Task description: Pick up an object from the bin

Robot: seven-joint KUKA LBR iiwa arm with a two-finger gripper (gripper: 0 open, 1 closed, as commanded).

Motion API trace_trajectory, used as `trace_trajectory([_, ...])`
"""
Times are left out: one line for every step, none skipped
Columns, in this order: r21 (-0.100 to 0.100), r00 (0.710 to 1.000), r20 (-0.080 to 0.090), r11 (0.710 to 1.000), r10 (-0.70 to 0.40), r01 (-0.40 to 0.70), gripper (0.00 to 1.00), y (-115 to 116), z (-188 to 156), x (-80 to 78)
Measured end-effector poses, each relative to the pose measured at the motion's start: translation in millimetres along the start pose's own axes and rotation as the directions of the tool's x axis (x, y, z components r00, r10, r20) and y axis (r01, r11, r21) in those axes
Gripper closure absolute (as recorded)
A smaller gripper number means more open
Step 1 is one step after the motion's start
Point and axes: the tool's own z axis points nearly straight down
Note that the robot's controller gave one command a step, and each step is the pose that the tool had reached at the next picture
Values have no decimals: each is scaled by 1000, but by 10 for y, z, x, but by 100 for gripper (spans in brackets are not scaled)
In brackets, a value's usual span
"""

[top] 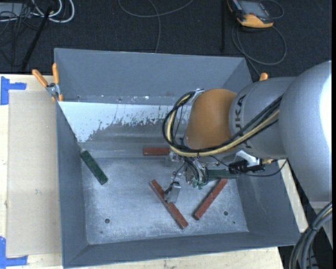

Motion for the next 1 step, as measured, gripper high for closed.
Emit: trace_trajectory([5,997,8,997,-81,81,0,-1033,-1079,-542])
